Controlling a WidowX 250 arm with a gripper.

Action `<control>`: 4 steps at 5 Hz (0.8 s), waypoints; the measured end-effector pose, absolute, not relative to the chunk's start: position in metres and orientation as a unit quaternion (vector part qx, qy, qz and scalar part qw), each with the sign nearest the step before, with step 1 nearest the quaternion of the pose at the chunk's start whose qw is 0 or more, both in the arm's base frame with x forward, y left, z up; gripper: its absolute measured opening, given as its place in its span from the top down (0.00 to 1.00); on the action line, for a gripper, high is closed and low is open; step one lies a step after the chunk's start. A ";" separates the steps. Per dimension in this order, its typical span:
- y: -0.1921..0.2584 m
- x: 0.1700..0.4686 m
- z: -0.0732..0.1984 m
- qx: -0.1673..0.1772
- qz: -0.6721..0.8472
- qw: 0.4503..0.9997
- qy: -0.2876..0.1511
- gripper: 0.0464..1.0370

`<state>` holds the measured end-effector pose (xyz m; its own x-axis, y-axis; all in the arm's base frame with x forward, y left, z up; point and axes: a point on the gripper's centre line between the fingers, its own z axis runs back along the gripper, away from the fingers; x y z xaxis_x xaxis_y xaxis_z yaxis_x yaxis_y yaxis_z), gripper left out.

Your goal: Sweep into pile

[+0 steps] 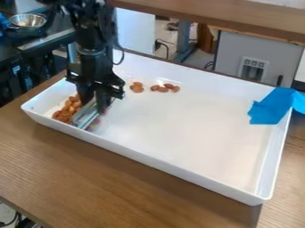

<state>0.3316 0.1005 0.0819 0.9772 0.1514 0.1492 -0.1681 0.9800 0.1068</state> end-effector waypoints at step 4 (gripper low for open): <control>-0.025 0.397 0.110 -0.044 0.066 0.989 -0.124 0.68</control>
